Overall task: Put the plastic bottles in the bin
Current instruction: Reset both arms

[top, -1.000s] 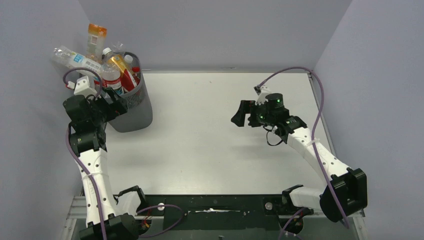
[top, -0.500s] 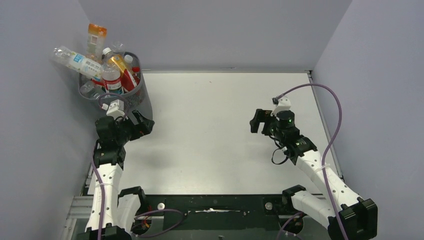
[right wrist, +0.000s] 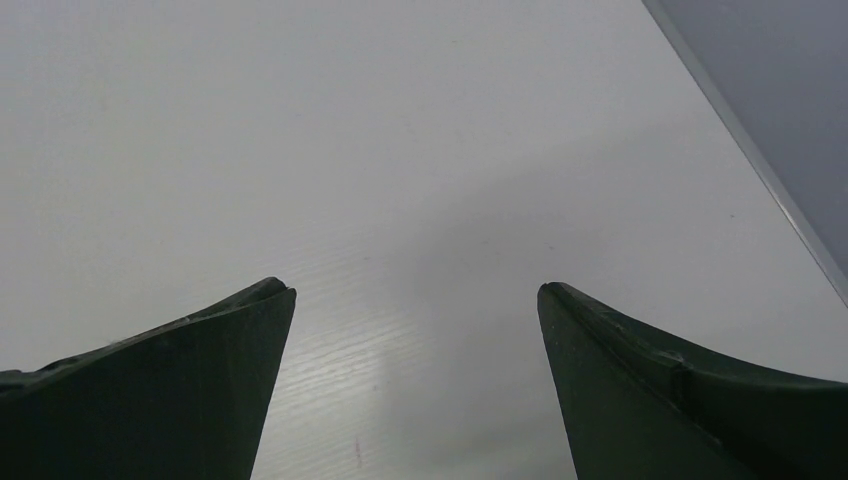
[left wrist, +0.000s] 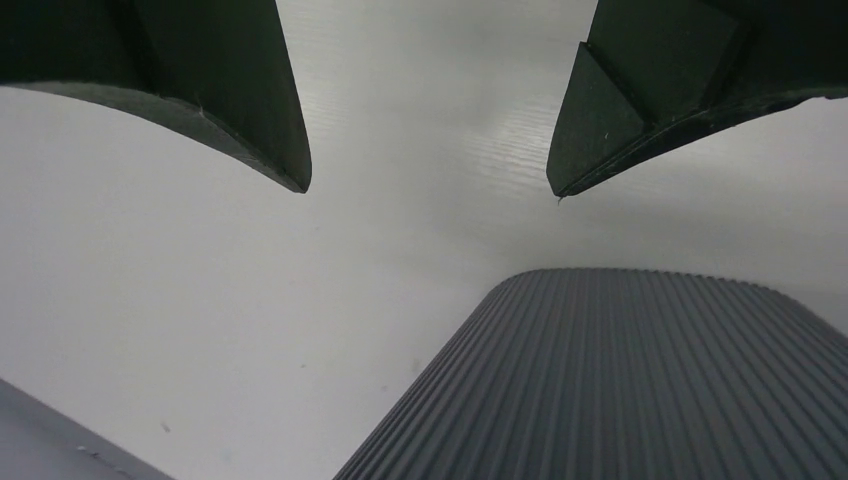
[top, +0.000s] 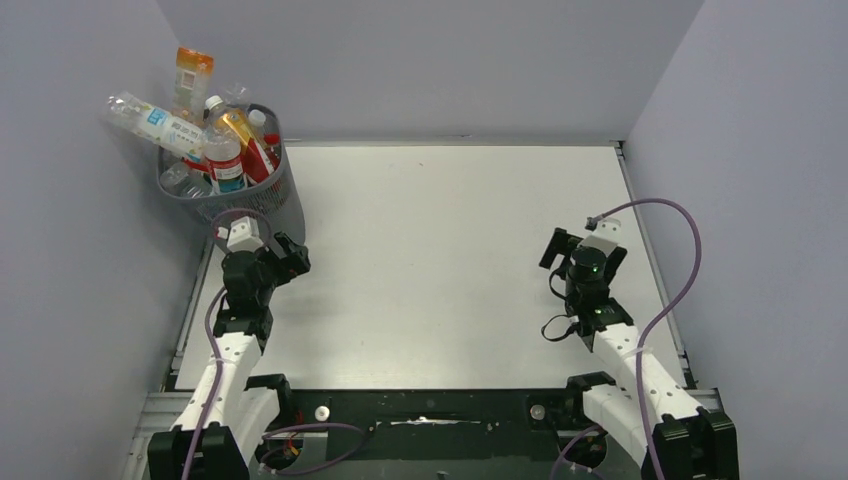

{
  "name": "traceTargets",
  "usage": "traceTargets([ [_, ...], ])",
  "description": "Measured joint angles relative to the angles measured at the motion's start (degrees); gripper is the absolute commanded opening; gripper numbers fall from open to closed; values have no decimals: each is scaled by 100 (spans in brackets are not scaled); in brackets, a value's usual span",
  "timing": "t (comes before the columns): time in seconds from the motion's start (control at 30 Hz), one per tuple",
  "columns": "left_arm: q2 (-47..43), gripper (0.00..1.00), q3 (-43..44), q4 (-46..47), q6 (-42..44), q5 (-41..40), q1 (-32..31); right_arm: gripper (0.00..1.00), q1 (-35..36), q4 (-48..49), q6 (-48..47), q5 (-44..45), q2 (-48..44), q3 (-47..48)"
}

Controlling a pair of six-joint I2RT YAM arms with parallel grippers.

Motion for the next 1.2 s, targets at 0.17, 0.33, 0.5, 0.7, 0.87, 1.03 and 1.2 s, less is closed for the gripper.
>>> traceTargets([
  [0.17,245,89,-527,669,450,-490,0,98,-623,575,-2,140,-13,-511],
  [0.33,522,89,-798,1545,844,-868,0,98,-977,1316,-79,146,234,-835],
  [0.5,1025,89,-1025,2376,1128,-1123,35,98,-1062,2103,-352,153,726,-968],
  [0.7,1947,89,-1248,3434,1178,-1095,330,98,-1088,3115,-660,306,1602,-1193],
  [0.87,2804,89,-1268,4181,1200,-815,516,98,-1088,3829,-894,474,2330,-1224],
  [1.03,3167,89,-1266,4686,1244,-660,621,98,-1091,4435,-1108,496,2658,-1217],
  [1.2,3547,89,-1222,5215,1211,-542,673,98,-1141,4881,-1340,485,2826,-1220],
])
